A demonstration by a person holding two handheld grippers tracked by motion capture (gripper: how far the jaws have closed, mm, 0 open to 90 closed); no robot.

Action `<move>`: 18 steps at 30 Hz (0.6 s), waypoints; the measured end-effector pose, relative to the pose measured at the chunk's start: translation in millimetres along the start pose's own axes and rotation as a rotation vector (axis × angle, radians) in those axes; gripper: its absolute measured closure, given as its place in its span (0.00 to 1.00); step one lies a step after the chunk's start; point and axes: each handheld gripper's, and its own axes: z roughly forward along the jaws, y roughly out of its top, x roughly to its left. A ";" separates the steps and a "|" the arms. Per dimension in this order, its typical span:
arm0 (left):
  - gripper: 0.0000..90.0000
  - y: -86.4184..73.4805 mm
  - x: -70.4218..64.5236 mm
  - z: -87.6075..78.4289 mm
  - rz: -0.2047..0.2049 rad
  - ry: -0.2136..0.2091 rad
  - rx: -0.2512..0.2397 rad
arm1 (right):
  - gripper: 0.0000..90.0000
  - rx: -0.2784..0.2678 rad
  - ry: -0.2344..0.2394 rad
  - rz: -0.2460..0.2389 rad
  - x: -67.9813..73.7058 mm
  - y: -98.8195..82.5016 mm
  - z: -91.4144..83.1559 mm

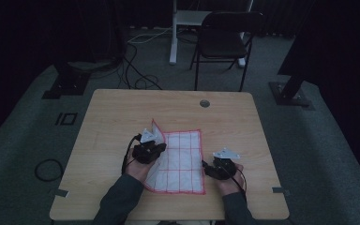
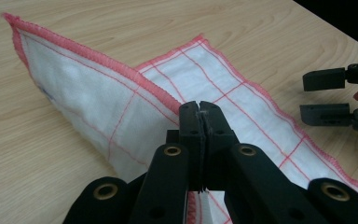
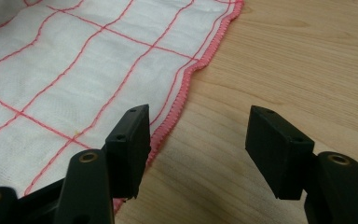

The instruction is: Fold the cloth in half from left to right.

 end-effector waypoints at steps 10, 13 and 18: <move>0.99 4.2 -11.0 19.3 0.024 -0.020 0.032 | 0.45 0.000 0.000 0.000 -0.4 0.0 -0.1; 0.99 5.3 -14.2 25.9 0.028 -0.028 0.044 | 0.45 0.000 0.000 0.000 -0.1 0.0 -0.2; 0.99 5.6 -19.3 36.6 0.036 -0.037 0.065 | 0.45 0.000 0.001 -0.002 0.2 -0.1 -0.1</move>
